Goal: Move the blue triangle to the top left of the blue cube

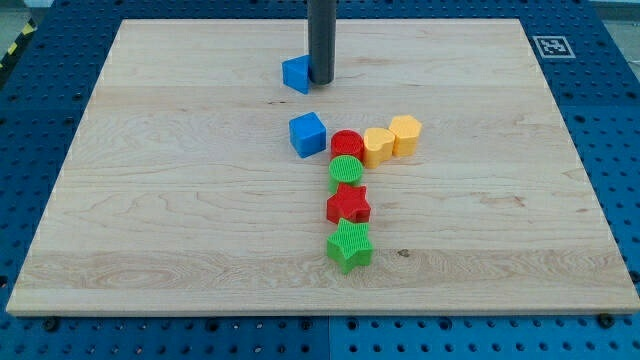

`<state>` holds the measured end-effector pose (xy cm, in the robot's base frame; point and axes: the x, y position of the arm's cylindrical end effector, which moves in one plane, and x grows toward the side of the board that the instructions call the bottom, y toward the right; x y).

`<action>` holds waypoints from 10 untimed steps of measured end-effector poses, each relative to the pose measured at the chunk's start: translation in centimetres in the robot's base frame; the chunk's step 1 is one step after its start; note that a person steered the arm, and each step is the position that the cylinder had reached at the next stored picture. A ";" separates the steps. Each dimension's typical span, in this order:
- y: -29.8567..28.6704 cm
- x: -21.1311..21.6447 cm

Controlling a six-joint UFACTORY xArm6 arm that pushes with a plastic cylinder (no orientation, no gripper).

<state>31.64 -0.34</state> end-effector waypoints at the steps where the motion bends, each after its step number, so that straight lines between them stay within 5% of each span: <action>1: -0.7 -3.0; 3: -5.4 -5.4; 4: -5.6 -1.3; 5: -5.6 -2.0; 7: 1.2 -3.6; 8: 2.4 -0.5; 10: -0.5 -3.8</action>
<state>27.80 -0.86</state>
